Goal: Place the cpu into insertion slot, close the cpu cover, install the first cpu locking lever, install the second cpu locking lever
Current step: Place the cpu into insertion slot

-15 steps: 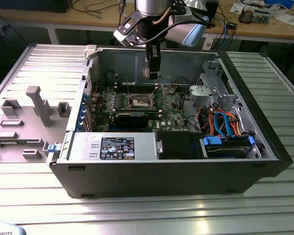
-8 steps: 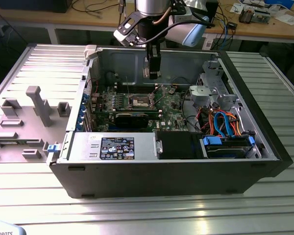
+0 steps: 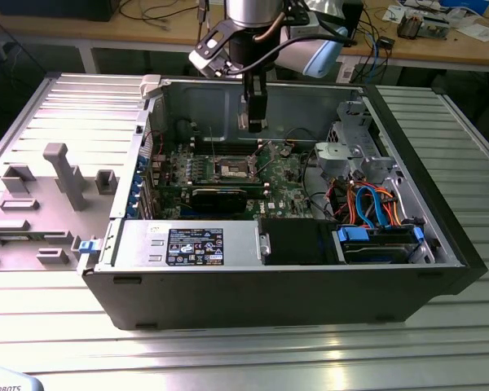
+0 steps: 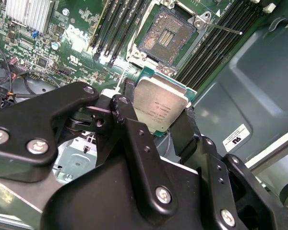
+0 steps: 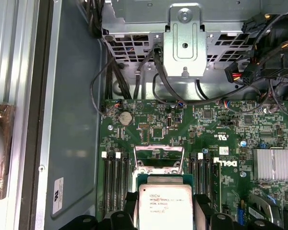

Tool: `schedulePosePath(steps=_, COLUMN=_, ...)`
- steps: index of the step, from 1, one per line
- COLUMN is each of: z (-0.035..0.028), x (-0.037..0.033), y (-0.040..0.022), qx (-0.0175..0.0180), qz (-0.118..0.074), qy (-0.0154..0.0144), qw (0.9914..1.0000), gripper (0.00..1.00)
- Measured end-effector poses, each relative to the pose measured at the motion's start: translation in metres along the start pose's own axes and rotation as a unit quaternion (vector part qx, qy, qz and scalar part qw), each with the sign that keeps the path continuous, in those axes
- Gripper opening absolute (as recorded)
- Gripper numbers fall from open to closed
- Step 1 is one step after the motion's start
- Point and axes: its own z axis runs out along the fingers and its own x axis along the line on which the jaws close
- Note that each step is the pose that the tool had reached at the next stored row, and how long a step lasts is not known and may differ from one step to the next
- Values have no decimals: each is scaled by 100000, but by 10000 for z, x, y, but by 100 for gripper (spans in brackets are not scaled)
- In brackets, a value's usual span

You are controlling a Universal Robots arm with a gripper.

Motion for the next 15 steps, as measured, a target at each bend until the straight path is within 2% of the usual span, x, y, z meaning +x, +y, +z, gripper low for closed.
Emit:
schedulePosePath(steps=3, z=41, x=0, y=-23, qx=-21, qz=1007, qy=-88, qw=99995, gripper=54)
schedulePosePath(steps=6, z=66, x=-1, y=-49, qx=-20, qz=1189, qy=-108, qw=99993, gripper=54)
schedulePosePath(steps=15, z=80, x=-3, y=-53, qx=-20, qz=1186, qy=-109, qw=99993, gripper=54)
